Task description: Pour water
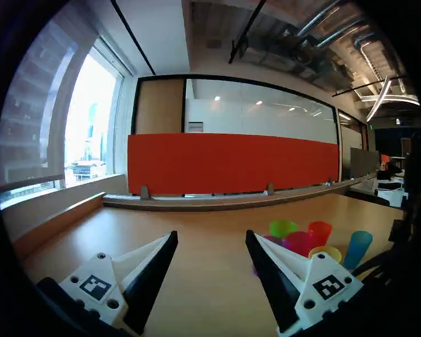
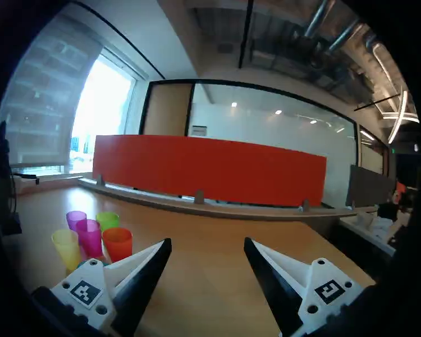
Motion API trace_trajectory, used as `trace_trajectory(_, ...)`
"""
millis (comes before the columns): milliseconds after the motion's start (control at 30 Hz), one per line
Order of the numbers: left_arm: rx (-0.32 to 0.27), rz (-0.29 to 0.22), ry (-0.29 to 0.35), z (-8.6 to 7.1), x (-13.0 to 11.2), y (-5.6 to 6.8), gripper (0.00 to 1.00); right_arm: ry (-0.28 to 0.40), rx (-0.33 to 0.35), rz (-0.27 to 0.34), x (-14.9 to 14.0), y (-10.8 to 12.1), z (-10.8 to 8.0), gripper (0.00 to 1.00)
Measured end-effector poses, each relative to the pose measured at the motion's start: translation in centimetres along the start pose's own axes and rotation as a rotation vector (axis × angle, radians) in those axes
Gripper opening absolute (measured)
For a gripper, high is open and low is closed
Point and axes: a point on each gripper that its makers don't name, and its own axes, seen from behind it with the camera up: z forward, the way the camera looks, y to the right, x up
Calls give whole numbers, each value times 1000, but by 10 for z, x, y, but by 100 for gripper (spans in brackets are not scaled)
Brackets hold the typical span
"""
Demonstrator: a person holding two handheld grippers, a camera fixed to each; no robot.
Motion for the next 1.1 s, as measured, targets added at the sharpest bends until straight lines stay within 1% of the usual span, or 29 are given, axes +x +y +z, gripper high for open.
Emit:
trace_trajectory(100, -10, 6, -3, 1, 4, 1, 89, -9, 32, -2, 3, -8, -2, 100)
trace_trajectory(300, -51, 37, -22, 4, 7, 8, 90, -30, 105, 6, 4, -25, -5, 100)
trace_trajectory(400, -70, 43, -32, 6, 7, 10, 89, -53, 154, 3, 2, -35, -8, 100)
trace_trajectory(600, -128, 43, -51, 11, 12, 18, 90, -112, 253, 4, -9, -54, -16, 100)
trace_trajectory(800, -183, 90, -76, 18, 15, 25, 90, -146, 307, 15, -13, -62, -20, 100)
trace_trajectory(1000, -234, 143, -110, 25, 14, 32, 89, -179, 370, -18, -15, -74, -27, 100)
trace_trajectory(1100, -272, 160, -129, 27, 12, 39, 90, -203, 410, -43, -18, -82, -31, 100)
